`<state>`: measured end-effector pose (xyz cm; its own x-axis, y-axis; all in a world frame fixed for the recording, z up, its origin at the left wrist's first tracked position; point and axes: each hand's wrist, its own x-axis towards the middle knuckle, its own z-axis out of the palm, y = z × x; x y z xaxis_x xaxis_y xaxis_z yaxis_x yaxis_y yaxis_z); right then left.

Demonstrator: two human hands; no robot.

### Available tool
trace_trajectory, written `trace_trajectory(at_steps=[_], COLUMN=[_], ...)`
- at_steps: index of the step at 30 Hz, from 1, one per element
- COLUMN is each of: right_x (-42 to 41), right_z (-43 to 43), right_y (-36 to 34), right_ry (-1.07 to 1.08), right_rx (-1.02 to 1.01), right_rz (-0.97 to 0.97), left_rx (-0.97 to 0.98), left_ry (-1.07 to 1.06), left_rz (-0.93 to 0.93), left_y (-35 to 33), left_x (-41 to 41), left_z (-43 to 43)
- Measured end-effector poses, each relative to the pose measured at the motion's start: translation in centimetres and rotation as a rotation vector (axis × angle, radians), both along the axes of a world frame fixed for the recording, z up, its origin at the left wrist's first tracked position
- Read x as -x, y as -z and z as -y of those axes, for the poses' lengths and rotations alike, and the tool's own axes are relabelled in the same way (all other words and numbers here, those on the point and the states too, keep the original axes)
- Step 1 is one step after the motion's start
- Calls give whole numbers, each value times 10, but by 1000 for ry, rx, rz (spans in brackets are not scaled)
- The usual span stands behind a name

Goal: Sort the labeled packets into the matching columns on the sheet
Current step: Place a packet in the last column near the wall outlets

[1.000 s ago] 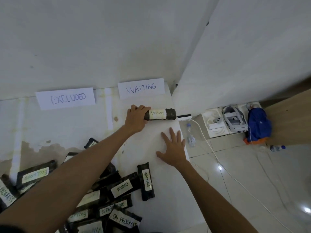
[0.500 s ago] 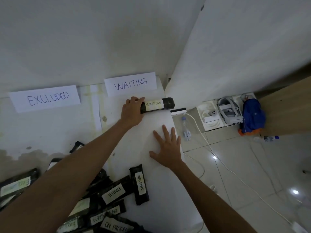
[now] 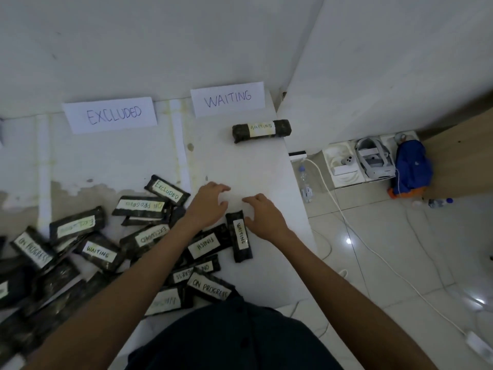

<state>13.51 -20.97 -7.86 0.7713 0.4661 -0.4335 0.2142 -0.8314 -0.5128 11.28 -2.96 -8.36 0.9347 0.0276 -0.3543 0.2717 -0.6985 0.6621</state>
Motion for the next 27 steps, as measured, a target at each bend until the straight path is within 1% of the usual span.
trace_trajectory(at_steps=[2,3,6,9,17,19,22,27], right_x=[12,17,30,44,68,64,40,-31], right_z=[-3,-4,-12,-22,-31,-32,-36,-66], right_y=[-4,-6,-8,-7,-6,-8,-18,-37], right_ry=[22,26,128,191,117,101,49,-98], right_rx=[-69,-67,49,168,312,317,303,171], right_rz=[-125,-161,-175,-122,11,27,123,275], left_rx=[24,31,43,65,31,14,-18,-67], left_ry=[-20,-26,-27,-27,-9,-19,-65,-126], left_rz=[9,20,53,76,111,100,127,147], left_y=[0,-1,-1,-5,-17,-19,-25,-33], left_x=[28,39,61,69,73,70,59,28], left_z=[6,9,17,21,4,-5,-24,-65])
